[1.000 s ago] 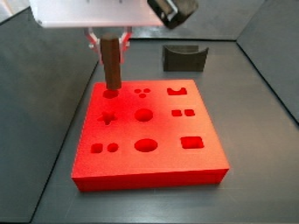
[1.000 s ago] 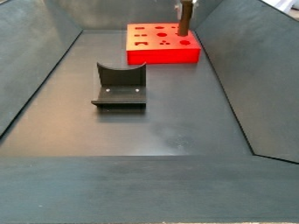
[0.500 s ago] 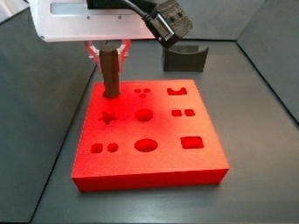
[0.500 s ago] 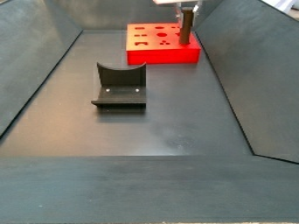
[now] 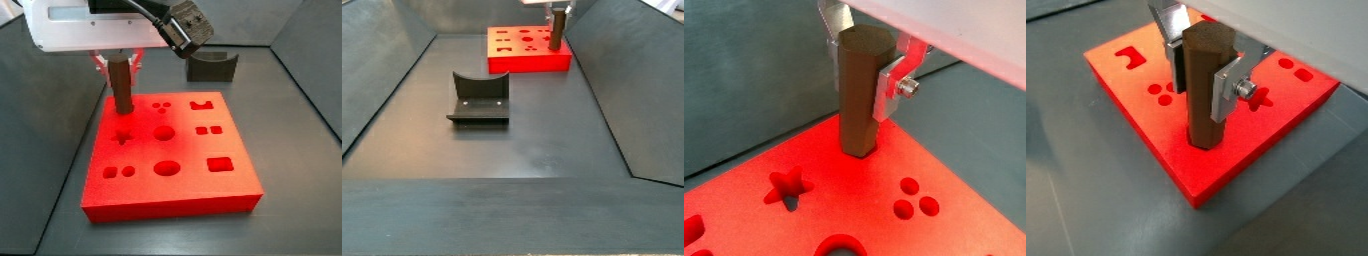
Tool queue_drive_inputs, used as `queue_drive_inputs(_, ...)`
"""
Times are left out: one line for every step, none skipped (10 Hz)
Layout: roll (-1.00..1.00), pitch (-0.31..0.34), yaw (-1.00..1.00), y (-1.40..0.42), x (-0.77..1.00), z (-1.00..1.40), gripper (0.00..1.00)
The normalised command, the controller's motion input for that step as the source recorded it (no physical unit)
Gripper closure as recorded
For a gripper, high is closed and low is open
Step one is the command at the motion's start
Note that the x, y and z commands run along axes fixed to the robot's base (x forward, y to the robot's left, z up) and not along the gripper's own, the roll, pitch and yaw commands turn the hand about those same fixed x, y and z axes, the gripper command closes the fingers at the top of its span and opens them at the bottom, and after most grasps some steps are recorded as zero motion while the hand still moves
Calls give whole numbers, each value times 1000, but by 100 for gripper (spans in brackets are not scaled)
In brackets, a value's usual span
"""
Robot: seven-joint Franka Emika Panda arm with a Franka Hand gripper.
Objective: Pick up the hexagon object. Move up. Move to above the board. Insert the hexagon object.
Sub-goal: Insert the hexagon object.
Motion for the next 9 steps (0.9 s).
queue_drive_inputs(0, -156, -223, -43, 360, -643, 100)
queue_drive_inputs(0, -169, -351, -17, 294, -697, 100)
queue_drive_inputs(49, -187, -417, 0, 243, -740, 100)
queue_drive_inputs(73, -183, -406, 0, 191, -737, 100)
queue_drive_inputs(114, -186, -231, 0, 0, -769, 100)
queue_drive_inputs(129, -181, -103, 0, -123, -774, 100)
queue_drive_inputs(139, -144, -37, 0, -163, -540, 100)
queue_drive_inputs(86, -96, 0, 0, -100, -326, 100)
queue_drive_inputs(0, 0, 0, 0, 0, 0, 100)
